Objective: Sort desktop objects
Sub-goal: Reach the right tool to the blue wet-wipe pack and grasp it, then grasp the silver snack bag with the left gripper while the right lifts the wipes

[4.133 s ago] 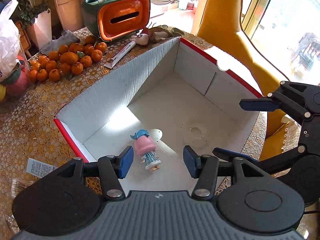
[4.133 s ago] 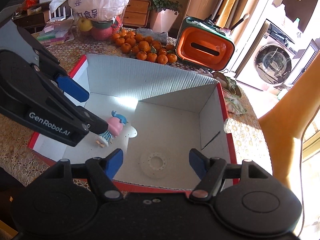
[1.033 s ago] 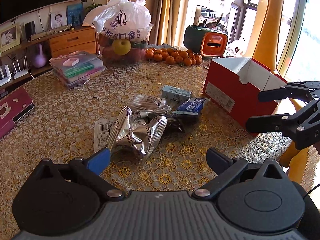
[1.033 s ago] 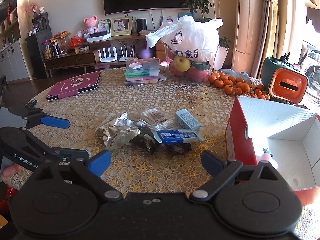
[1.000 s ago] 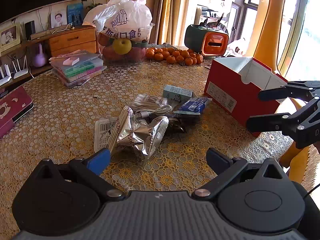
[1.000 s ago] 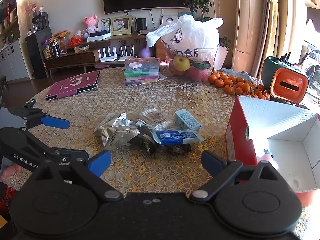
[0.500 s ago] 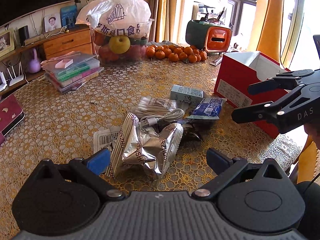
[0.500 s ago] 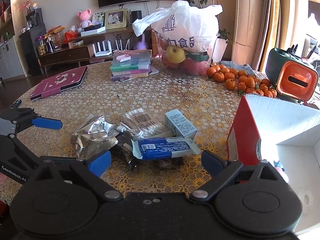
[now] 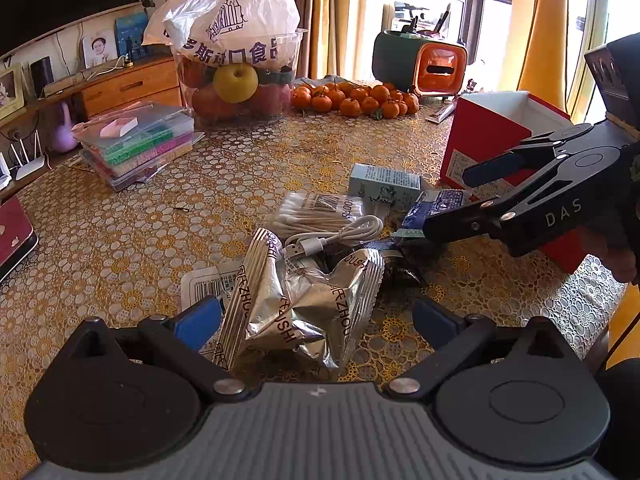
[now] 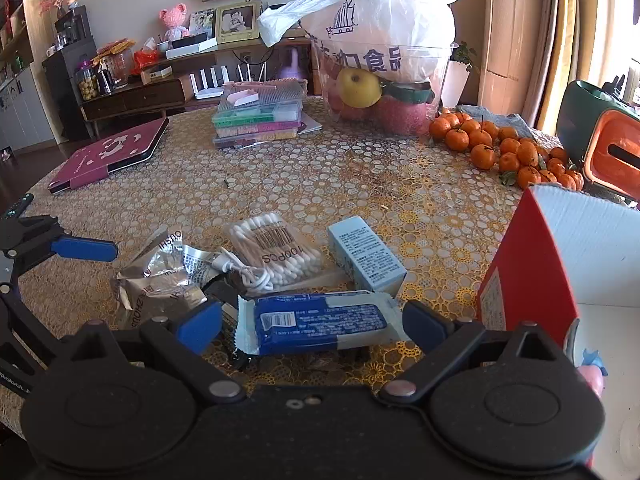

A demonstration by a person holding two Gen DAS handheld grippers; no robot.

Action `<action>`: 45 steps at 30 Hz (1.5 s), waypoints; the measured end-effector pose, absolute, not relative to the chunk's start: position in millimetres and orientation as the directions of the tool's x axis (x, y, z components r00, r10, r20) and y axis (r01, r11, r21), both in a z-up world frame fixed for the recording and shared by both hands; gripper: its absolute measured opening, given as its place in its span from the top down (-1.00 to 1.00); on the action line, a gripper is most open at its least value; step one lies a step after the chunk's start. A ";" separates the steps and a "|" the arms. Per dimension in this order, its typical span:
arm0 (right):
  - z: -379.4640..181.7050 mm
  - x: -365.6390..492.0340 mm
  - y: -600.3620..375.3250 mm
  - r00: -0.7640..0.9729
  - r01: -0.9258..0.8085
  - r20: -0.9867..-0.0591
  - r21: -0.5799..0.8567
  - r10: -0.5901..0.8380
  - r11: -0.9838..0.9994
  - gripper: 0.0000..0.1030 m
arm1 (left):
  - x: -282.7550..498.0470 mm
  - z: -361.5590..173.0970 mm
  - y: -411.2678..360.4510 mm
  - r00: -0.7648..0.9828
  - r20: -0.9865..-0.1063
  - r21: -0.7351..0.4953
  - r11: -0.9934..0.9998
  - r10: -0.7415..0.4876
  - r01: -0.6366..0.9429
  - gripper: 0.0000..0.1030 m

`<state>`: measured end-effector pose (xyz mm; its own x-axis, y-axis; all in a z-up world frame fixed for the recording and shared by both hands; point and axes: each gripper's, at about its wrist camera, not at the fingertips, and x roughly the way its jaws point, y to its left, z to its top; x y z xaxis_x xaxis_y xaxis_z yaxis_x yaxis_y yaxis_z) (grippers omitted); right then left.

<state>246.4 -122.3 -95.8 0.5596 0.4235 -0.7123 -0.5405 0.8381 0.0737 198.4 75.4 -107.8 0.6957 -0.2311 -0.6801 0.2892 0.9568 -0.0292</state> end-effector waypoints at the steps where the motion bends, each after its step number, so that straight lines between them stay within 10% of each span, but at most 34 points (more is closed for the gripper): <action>1: -98.1 247.6 -121.6 0.558 -0.542 -0.716 0.070 0.420 0.838 -0.89 | 199.4 -108.9 74.9 0.695 -0.681 -0.027 0.956 -0.230 0.291 -0.99; 15: -115.9 265.7 -119.9 0.525 -0.529 -0.744 0.094 0.413 0.844 -0.85 | 207.6 -120.1 72.5 0.694 -0.684 -0.022 0.957 -0.225 0.289 -0.97; 28: -114.5 259.0 -117.0 0.522 -0.556 -0.745 0.070 0.414 0.828 -0.30 | 207.6 -123.7 71.5 0.706 -0.679 0.004 0.961 -0.201 0.278 -0.58; 45: -113.7 232.0 -136.5 0.567 -0.536 -0.761 -0.051 0.315 0.843 -0.53 | 206.4 -124.8 70.9 0.709 -0.677 0.007 0.962 -0.197 0.274 -0.45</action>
<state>232.0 -136.5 -113.7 0.5670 0.3146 -0.7613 -0.5359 0.8428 -0.0509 206.4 70.9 -124.8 0.7088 -0.1966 -0.6775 0.2737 0.9618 0.0072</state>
